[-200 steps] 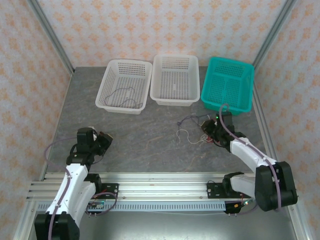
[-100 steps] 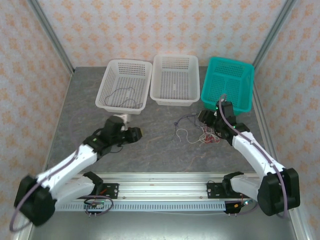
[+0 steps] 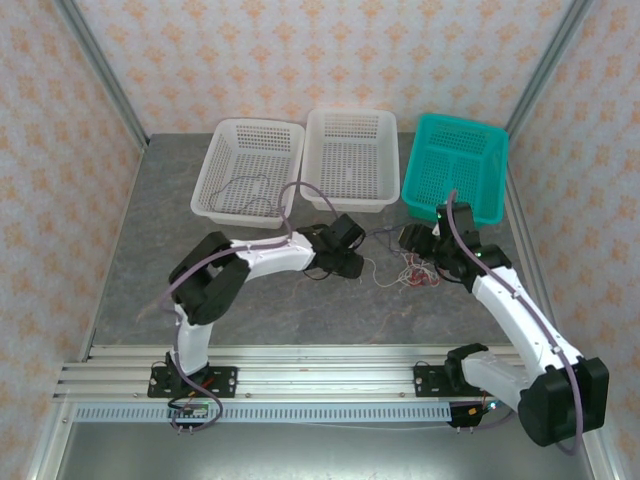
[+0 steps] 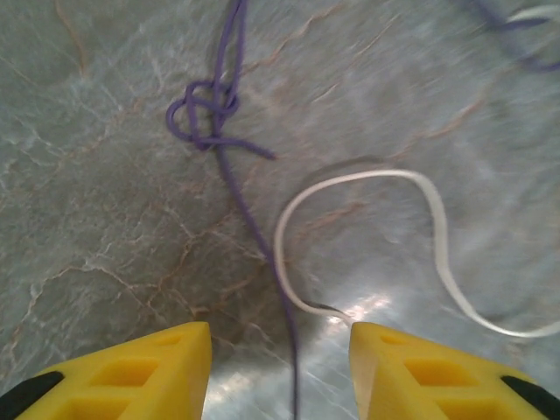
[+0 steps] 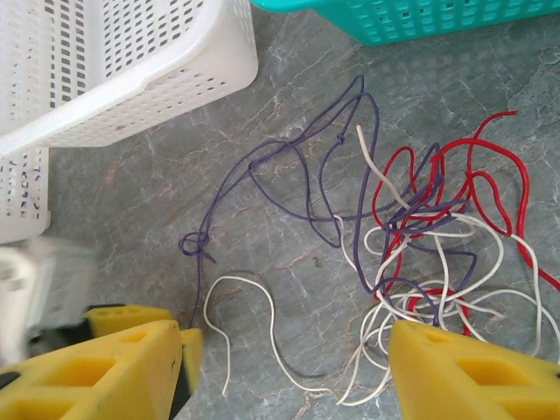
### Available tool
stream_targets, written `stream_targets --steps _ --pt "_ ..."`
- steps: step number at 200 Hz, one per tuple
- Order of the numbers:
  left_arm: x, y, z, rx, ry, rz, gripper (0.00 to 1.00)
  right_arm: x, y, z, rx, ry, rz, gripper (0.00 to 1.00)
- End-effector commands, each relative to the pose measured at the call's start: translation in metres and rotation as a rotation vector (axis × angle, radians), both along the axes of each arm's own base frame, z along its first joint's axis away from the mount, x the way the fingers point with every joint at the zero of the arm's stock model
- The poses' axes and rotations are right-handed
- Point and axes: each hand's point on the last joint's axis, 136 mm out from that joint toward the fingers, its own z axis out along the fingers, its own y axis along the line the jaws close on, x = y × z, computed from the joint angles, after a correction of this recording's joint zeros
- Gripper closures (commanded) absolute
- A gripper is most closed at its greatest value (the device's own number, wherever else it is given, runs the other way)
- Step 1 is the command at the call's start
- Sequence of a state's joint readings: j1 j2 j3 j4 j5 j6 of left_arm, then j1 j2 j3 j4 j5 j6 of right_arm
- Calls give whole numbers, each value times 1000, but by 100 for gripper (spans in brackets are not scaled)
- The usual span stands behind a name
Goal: Untangle the cables
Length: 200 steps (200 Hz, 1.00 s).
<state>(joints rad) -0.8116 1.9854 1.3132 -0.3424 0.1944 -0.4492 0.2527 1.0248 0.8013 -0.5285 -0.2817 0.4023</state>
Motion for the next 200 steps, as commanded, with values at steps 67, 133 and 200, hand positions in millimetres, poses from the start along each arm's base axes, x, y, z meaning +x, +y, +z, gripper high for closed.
stream_targets --steps 67,133,200 --pt "-11 6 17 10 6 -39 100 -2 11 -3 1 -8 59 36" --pt "-36 24 138 -109 -92 -104 100 13 68 15 -338 -332 437 24" --pt "-62 31 247 -324 -139 -136 100 24 145 46 -320 -802 839 18"
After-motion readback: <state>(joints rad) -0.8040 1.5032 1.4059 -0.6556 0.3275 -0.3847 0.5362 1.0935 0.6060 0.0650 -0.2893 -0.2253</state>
